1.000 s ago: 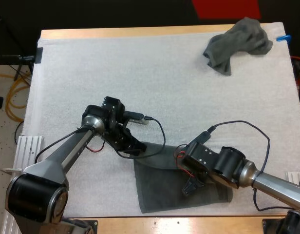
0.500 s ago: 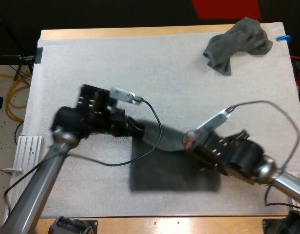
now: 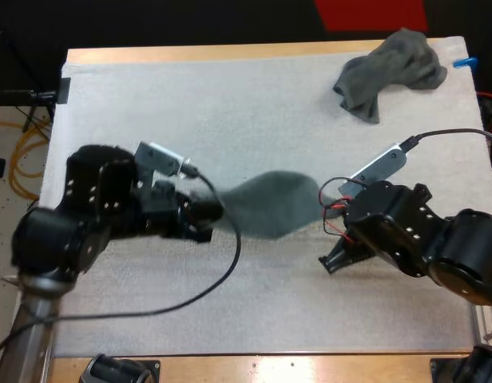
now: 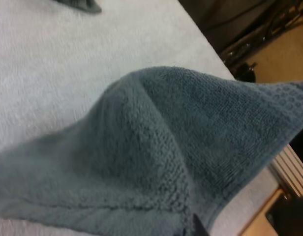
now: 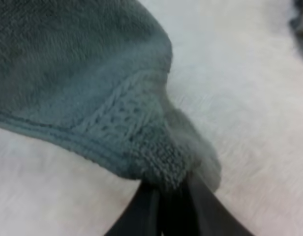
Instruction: Pick towel from pile fold and stack
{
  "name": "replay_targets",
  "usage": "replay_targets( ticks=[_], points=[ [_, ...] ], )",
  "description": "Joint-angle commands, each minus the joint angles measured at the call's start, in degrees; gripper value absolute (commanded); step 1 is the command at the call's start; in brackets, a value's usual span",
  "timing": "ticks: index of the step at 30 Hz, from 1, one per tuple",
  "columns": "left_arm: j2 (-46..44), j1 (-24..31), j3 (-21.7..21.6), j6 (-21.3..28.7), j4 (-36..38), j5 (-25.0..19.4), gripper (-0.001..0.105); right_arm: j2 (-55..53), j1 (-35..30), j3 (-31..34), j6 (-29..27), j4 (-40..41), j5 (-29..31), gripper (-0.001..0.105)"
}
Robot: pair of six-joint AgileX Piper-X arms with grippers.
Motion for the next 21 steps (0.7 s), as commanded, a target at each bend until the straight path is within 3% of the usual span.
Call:
replay_targets(
  ticks=[1, 9, 14, 19, 21],
  points=[
    [-1.6, -0.3, -0.3, -0.5, 2.4, 0.4, 0.0, -0.6, -0.1, -1.1, -0.3, 2.2, -3.2, 0.0],
    [-6.5, -0.3, -0.3, -0.5, 13.6, 2.2, 0.0, -2.6, -0.1, -1.6, 2.4, 9.0, -15.2, 0.0],
    [-6.6, -0.3, 1.0, -0.3, 13.8, 2.1, 0.0, -2.7, -0.1, -1.6, 3.7, 11.0, -19.9, 0.0],
    [-4.4, -0.3, 10.9, -0.7, 4.8, 1.3, 0.0, 2.1, -1.0, 1.2, 2.7, 7.7, -17.9, 0.0],
    [-2.9, -0.1, 14.3, -1.6, 0.0, -1.1, 0.0, 4.5, -2.3, 4.1, 1.5, 5.0, -15.3, 0.0]
  ],
)
